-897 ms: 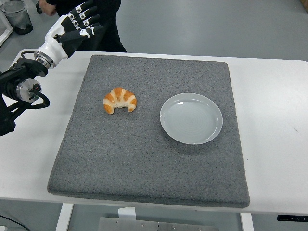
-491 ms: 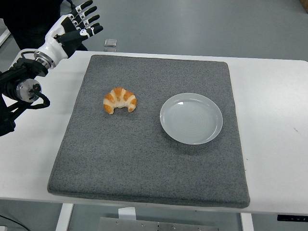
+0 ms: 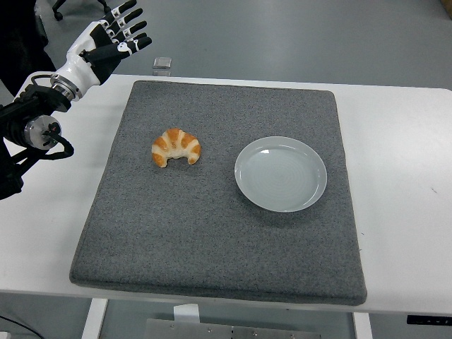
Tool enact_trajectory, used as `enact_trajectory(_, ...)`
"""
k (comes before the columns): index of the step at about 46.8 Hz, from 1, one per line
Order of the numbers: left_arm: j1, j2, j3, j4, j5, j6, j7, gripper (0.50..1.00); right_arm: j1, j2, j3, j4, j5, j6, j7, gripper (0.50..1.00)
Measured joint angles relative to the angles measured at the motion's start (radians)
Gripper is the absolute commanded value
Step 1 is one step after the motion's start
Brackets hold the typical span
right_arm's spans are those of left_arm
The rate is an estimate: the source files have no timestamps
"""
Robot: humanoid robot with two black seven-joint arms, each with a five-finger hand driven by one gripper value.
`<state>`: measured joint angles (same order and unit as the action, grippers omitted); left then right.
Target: Place the bread on the plate
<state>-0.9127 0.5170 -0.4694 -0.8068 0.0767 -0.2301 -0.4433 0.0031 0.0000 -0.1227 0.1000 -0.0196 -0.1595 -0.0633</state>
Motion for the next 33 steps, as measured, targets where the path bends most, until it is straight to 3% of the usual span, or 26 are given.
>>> enact_trajectory(33,-0.011,0.002,0.014,-0.003,0.003,0.020,0.001,0.981,0.000,0.000,0.003,0.000,0.000,0.000,-0.001,0.938)
